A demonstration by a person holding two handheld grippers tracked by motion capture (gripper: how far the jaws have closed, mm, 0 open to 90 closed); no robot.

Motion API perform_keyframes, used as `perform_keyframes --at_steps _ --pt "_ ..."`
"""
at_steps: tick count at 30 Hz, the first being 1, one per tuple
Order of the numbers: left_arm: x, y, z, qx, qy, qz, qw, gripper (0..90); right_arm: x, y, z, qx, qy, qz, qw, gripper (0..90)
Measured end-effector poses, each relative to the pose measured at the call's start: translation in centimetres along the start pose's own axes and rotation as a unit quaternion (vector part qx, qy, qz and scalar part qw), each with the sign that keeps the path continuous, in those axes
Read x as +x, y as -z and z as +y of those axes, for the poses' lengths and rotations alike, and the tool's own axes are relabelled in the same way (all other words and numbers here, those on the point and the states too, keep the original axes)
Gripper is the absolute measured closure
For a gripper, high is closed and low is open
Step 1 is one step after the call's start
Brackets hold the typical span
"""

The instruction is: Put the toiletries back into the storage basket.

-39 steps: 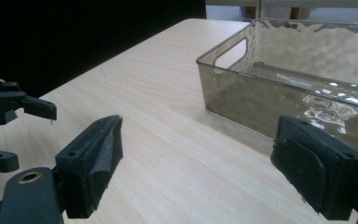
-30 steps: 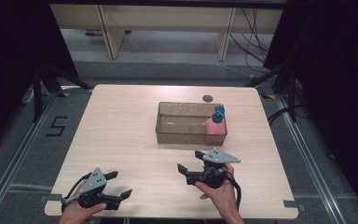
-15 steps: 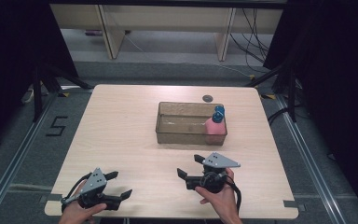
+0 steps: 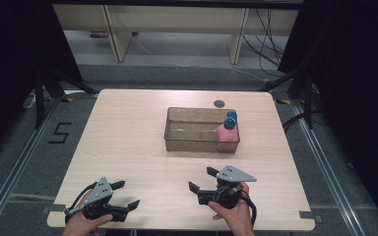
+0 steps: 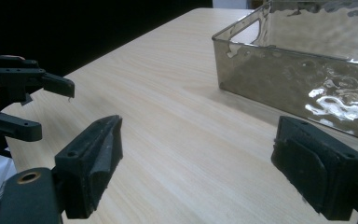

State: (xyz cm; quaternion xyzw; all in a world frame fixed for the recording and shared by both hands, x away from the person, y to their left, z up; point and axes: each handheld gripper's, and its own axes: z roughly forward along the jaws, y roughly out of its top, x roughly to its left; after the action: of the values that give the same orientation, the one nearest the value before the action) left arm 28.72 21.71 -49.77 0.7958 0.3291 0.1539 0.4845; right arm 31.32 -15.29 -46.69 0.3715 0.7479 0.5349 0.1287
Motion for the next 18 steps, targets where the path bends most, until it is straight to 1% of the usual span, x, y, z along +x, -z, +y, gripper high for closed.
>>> perform_keyframes --at_steps 1,2,3,4,5,6,7,8,9,10,11,12,13,14,15,16,17,18 --pt "0.0 0.0 0.0 0.0 0.0 0.0 1.0 14.7 0.1 0.1 0.0 -0.001 -0.008 0.008 0.9999 16.6" --pt "0.0 0.0 0.0 0.0 0.001 0.0 1.0 14.7 0.1 0.1 -0.1 0.003 -0.01 0.008 0.9999 16.6" --pt "0.0 0.0 0.0 0.0 0.001 0.0 1.0 14.7 0.2 0.2 -0.2 0.002 -0.017 0.007 0.9998 16.6" --pt "0.0 0.0 0.0 0.0 0.0 0.0 1.0 14.7 0.2 0.1 -0.2 0.002 -0.01 0.0 1.0 16.6" --pt "0.0 0.0 0.0 0.0 0.001 0.0 1.0 14.7 0.1 0.2 -0.2 0.003 -0.002 0.003 1.0 16.6" --pt "0.0 0.0 0.0 0.0 0.0 0.0 1.0 14.6 0.2 0.3 -0.3 0.003 -0.008 0.006 0.9999 16.6" --pt "0.0 0.0 0.0 0.0 0.001 0.0 1.0 14.7 0.1 0.3 -0.3 0.0 -0.004 0.001 1.0 16.6" --pt "0.0 0.0 0.0 -0.001 0.001 0.0 1.0 14.7 0.1 0.4 -0.4 -0.001 -0.007 0.005 1.0 16.6" --pt "0.0 0.0 0.0 0.0 0.001 0.0 1.0 14.6 0.1 0.4 -0.4 0.001 -0.006 0.003 1.0 16.6" --pt "0.0 0.0 0.0 0.0 0.001 -0.001 1.0 14.7 0.1 0.6 -0.5 0.002 -0.01 0.003 0.9999 16.6" --pt "0.0 0.0 0.0 0.0 0.001 -0.001 1.0 14.7 0.0 0.6 -0.5 0.0 0.0 0.003 1.0 16.6" --pt "0.0 0.0 0.0 0.0 0.001 -0.001 1.0 14.7 0.1 0.8 -0.5 0.002 -0.007 0.0 1.0 16.6" --pt "0.0 0.0 0.0 0.0 0.0 -0.001 1.0 14.7 0.1 0.8 -0.6 0.001 -0.006 0.004 1.0 16.5" --pt "0.0 0.0 0.0 0.0 0.0 -0.001 1.0 14.7 0.1 0.9 -0.7 0.0 -0.006 -0.004 1.0 16.4" --pt "0.0 0.0 0.0 0.0 0.001 -0.001 1.0 14.7 0.1 0.9 -0.8 0.001 -0.009 0.003 1.0 16.4" --pt "0.0 0.0 0.0 0.0 0.0 -0.002 1.0 14.7 0.1 1.0 -0.8 0.002 -0.011 0.0 0.9999 16.4" --pt "0.0 0.0 0.0 0.0 0.0 -0.002 1.0 14.7 0.0 1.0 -0.9 0.001 -0.008 -0.007 0.9999 16.3" --pt "0.0 0.0 0.0 0.0 0.0 -0.002 1.0 14.7 0.1 1.1 -1.0 0.001 -0.016 -0.003 0.9999 16.3"
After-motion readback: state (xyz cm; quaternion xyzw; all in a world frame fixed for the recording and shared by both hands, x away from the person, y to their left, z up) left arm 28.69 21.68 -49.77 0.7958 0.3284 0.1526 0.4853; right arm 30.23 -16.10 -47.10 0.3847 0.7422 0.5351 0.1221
